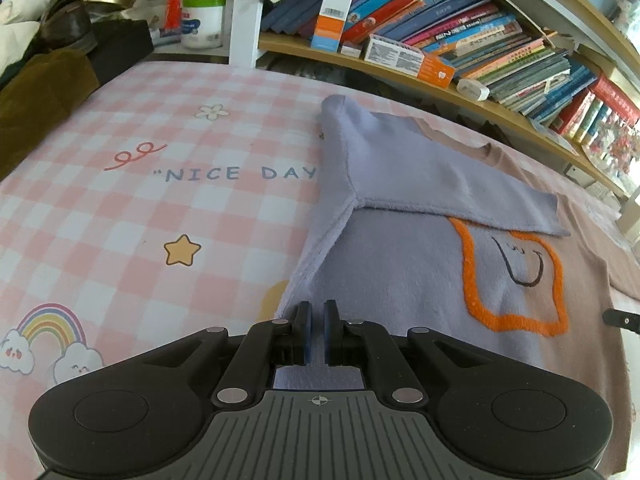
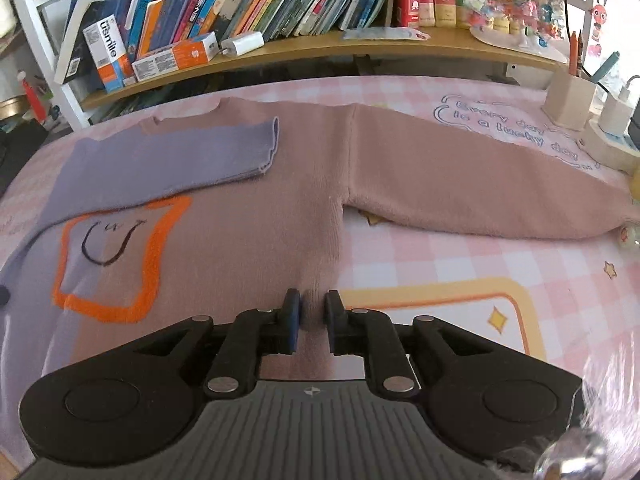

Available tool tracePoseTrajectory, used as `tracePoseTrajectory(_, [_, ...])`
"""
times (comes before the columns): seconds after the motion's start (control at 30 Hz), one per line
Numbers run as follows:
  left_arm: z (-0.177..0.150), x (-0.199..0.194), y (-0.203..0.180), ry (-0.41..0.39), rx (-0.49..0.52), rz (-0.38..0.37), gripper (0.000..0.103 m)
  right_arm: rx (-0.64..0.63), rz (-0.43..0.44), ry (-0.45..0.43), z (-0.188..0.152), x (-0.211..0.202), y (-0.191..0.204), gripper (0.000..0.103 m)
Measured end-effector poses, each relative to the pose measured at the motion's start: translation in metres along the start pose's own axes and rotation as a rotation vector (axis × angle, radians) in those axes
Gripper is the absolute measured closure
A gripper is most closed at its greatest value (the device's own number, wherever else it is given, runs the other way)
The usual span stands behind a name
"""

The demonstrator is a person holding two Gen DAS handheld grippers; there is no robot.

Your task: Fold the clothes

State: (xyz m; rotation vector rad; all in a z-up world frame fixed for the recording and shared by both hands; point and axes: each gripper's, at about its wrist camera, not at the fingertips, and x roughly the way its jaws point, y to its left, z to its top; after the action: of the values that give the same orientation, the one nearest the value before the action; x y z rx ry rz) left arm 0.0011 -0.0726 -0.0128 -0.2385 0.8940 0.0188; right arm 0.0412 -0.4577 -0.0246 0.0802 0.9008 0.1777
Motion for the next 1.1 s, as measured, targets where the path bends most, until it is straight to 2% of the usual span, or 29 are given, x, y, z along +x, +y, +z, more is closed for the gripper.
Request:
tracePoseTrajectory(0.13, [-0.003,-0.001,-0.005,0.0,0.023,0.005,0.099,-0.008,-0.007,0.002,-0.007,-0.005,0.002,0.084])
tracePoseTrajectory(0.23, [-0.006,-0.001,-0.009,-0.002,0.035,0.012,0.103,-0.047,-0.001,-0.002,-0.006,-0.003,0.005,0.093])
tracePoseTrajectory(0.57, [-0.012,-0.002,-0.022,-0.001,0.006,-0.006,0.103,-0.222,-0.071,-0.063,0.044,0.047,0.024,0.094])
tracePoseTrajectory(0.83, [-0.005,0.005,-0.033,0.005,0.025,-0.013,0.103,-0.269,-0.096,-0.048,0.082,0.077,0.026,0.094])
tracePoseTrajectory(0.97, [-0.005,0.004,-0.028,-0.007,0.023,0.005,0.103,-0.225,-0.07,-0.012,0.067,0.06,0.021,0.095])
tracePoseTrajectory(1.1, [-0.004,0.002,-0.01,-0.022,-0.018,0.04,0.103,-0.198,-0.007,0.014,0.033,0.029,0.016,0.095])
